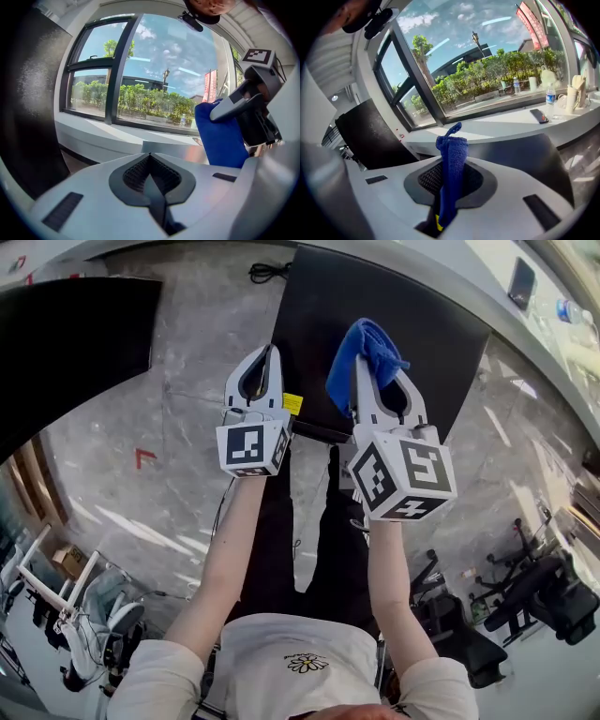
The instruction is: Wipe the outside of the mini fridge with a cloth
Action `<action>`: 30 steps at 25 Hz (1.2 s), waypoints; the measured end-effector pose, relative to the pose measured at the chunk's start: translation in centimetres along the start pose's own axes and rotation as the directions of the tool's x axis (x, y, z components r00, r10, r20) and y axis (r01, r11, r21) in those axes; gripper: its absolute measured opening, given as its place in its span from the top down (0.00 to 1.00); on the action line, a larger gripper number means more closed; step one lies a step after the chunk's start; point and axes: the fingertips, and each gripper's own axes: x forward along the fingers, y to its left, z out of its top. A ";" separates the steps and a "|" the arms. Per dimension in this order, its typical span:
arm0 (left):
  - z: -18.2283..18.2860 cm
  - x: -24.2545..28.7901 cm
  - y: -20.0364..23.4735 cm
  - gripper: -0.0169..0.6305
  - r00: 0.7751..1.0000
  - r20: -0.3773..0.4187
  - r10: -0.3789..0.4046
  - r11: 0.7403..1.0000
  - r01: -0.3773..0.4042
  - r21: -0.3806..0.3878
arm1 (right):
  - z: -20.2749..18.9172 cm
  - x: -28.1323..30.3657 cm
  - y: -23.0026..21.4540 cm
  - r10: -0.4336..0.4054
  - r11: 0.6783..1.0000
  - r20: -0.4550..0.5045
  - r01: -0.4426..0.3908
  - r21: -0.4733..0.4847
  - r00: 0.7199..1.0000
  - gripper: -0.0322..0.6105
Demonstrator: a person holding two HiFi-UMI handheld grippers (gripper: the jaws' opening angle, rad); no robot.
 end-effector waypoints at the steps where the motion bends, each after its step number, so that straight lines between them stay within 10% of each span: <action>1: -0.1 -0.3 1.4 0.97 1.000 -0.001 0.018 1.000 -0.018 -0.007 | -0.7 0.9 1.3 0.019 1.000 -0.018 -0.019 0.015 1.000 0.85; 15: -2.5 -1.9 11.8 0.97 0.994 -0.038 0.100 0.994 -0.101 -0.046 | -10.4 11.4 7.3 0.022 0.999 -0.248 -0.011 0.049 0.969 0.85; 30: -2.8 -0.4 10.4 0.97 0.997 -0.041 0.068 0.996 -0.070 -0.046 | -12.3 12.8 4.5 -0.077 0.995 -0.297 0.054 -0.084 0.952 0.85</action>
